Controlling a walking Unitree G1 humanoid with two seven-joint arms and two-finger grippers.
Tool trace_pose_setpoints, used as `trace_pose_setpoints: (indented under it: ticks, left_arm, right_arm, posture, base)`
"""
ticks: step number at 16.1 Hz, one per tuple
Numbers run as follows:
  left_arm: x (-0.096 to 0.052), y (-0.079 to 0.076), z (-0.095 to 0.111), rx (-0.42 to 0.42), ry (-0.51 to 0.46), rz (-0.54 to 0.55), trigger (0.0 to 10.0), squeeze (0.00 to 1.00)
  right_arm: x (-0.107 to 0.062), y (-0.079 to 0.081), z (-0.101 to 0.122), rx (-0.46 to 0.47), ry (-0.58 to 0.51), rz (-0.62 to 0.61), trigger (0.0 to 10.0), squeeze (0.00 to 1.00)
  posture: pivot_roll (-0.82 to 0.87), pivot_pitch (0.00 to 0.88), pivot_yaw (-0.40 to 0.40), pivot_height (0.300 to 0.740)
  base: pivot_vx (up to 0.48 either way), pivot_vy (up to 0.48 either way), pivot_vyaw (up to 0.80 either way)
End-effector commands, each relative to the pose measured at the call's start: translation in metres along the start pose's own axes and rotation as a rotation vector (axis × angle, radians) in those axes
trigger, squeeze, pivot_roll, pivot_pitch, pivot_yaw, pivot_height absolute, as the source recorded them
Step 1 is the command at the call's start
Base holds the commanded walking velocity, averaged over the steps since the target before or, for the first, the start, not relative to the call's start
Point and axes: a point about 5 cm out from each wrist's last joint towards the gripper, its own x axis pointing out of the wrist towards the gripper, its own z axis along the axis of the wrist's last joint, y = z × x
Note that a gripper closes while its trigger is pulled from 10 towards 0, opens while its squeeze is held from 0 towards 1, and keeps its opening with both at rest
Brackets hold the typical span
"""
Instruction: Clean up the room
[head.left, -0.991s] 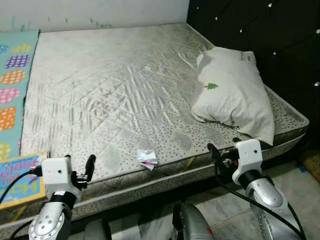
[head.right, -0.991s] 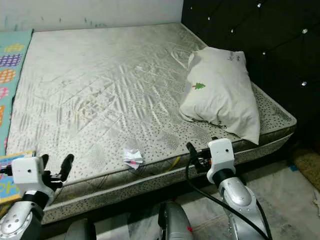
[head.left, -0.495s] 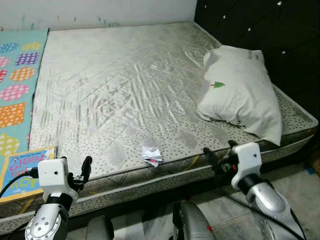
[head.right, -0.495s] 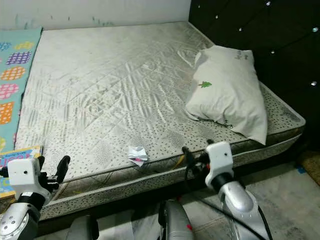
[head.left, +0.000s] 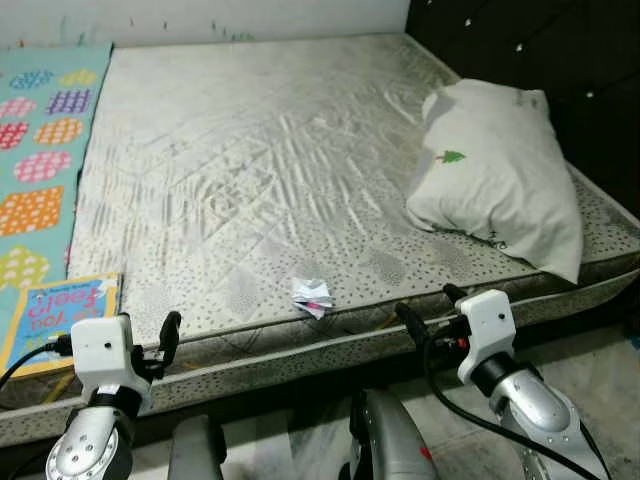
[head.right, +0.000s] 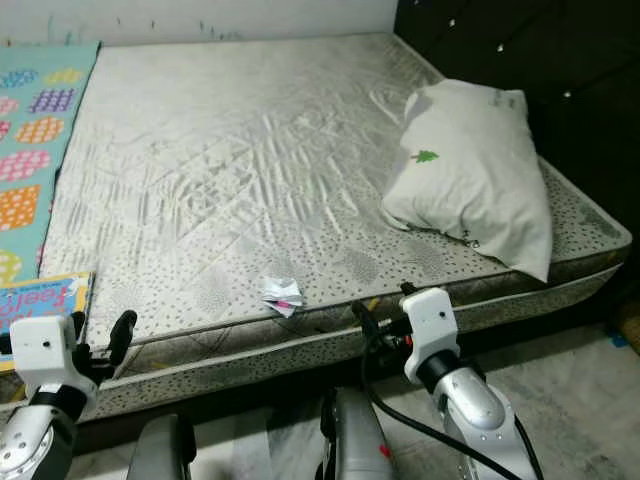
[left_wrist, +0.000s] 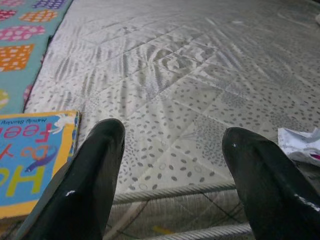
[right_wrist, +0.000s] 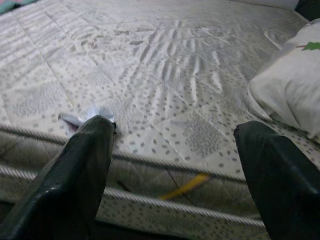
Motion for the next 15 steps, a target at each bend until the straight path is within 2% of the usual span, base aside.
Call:
trace_pose_setpoints:
  ticks: [1, 3, 6, 9, 15]
  left_arm:
    - [-0.0008, 0.0004, 0.0009, 0.005, 0.001, 0.001, 10.0, 0.0]
    - [-0.0005, 0.0002, 0.001, 0.005, 0.001, 0.0, 10.0, 0.0]
    - [-0.0001, -0.0004, 0.0013, 0.005, 0.001, -0.003, 10.0, 0.0]
    - [0.0004, -0.0011, 0.0009, 0.003, 0.003, -0.012, 10.0, 0.0]
    - [-0.0004, -0.0031, 0.0017, -0.011, -0.004, -0.045, 10.0, 0.0]
  right_arm:
    - [-0.0007, -0.0005, 0.0009, -0.019, 0.001, 0.004, 10.0, 0.0]
    - [-0.0005, 0.002, 0.0025, -0.049, -0.006, 0.022, 10.0, 0.0]
    - [-0.0002, 0.0026, 0.0034, -0.047, -0.006, 0.029, 10.0, 0.0]
    - [0.006, 0.0006, 0.0048, -0.045, -0.018, 0.028, 10.0, 0.0]
    - [0.0072, 0.0032, 0.0056, -0.042, -0.03, 0.041, 10.0, 0.0]
  posture:
    - [-0.09, 0.101, -0.045, 0.549]
    - [-0.09, 0.103, -0.044, 0.549]
    - [-0.09, 0.104, -0.044, 0.549]
    - [-0.09, 0.104, -0.044, 0.549]
    - [-0.08, 0.101, -0.041, 0.549]
  base:
    - [0.0, 0.0, 0.0]
    - [0.0, 0.0, 0.8]
    - [0.0, 0.0, 0.8]
    - [0.0, 0.0, 0.0]
    - [0.0, 0.0, 0.0]
